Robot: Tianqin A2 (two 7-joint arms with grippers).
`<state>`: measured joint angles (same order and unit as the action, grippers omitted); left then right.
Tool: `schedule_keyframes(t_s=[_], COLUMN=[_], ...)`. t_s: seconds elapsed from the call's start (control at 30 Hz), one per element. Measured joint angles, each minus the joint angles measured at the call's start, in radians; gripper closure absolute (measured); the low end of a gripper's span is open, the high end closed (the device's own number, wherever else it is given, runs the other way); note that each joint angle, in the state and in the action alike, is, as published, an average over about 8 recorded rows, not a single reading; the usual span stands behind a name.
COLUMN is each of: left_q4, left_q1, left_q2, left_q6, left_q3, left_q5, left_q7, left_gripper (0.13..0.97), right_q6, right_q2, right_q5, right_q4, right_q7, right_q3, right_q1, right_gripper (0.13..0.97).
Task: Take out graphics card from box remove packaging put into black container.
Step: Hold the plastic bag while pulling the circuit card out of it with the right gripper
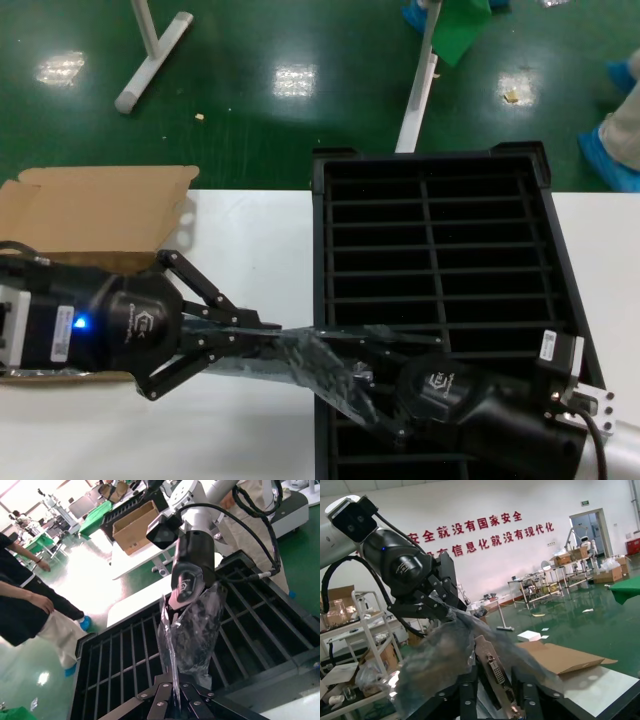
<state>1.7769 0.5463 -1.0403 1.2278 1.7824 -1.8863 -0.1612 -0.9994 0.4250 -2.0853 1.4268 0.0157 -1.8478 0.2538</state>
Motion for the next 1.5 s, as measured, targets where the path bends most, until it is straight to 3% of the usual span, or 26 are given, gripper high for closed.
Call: schedule_keyframes(t_s=[0.4, 0.9, 1.13, 1.5], left_q4=[-0.019, -0.091, -0.100, -0.092], left_q1=[0.013, 0.012, -0.016, -0.040], left_q2=[0.004, -0.007, -0.025, -0.019], left_q6=[0.003, 0.017, 0.025, 0.019], left_q3=[0.004, 0.003, -0.019, -0.049], left_q5=[0.009, 0.031, 0.009, -0.030], left_q7=[-0.004, -0.069, -0.089, -0.109], left_gripper=[0.955, 0.955, 0.955, 0.955], right_q6=[-0.011, -0.003, 0.011, 0.029], right_q2=[0.004, 0.013, 0.012, -0.004], right_q5=[-0.004, 0.003, 0.015, 0.036], right_q4=[-0.014, -0.007, -0.001, 0.005], right_q7=[0.004, -0.002, -0.008, -0.014], right_q3=[0.005, 0.006, -0.001, -0.025], right_q1=[0.007, 0.001, 0.000, 0.008], right_gripper=[0.889, 0.902, 0.902, 0.902])
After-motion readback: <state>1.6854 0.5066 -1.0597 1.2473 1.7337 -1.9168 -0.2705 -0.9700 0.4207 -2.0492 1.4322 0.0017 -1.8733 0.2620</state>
